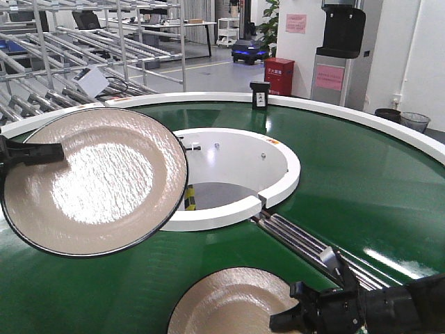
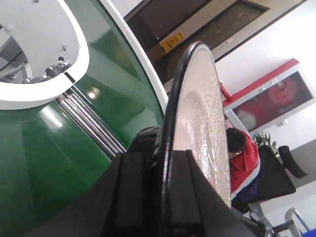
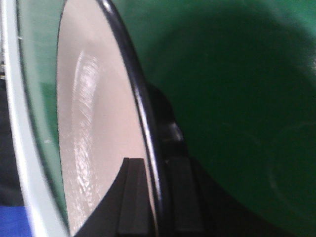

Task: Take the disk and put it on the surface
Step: 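Raise both held plates side by side in front of the robot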

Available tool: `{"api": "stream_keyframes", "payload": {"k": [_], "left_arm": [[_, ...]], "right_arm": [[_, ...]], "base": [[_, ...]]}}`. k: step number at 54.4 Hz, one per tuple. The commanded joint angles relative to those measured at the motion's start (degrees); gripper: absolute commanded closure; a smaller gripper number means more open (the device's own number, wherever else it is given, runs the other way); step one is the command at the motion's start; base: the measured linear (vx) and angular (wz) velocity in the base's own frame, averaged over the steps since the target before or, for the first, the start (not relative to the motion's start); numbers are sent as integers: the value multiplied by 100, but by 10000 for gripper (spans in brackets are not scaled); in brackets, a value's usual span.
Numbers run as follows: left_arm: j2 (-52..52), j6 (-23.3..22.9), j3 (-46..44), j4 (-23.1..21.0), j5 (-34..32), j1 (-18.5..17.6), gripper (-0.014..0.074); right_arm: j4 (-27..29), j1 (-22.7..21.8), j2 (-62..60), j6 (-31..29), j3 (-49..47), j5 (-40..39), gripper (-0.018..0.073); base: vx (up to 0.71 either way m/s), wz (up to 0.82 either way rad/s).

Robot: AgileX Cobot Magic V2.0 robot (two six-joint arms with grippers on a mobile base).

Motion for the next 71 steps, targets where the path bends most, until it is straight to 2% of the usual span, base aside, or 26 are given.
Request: {"api": "stream_keyframes", "payload": {"k": [1,8,16,29,39,71], "left_arm": [[-307,-326,-151,-640,25,-24,603],[-307,-545,-146,-339,66,-24,603],[-328,-684,-53,-222,321,-24,602],[-1010,-346,1216,-239,225,-58,601],[-1564,-161,1883,-247,13,-207,601],[-1833,-161,1915,-193,-40,-211,601]], "right_arm": [[944,-211,-509,-78,-151,1029,570],[1305,-571,-966,52,-151,1489,568],[1283,-1078,-1768,395,-145,1530,568],[529,-1673,-3049,888,-145,1401,568],[32,-1667,-3766,1131,-145,1122,568],[65,-1667,-3988,1208,-145,968,568]], "base": [[0,0],[0,0],[0,0],[0,0],[0,0],[0,0]]}}
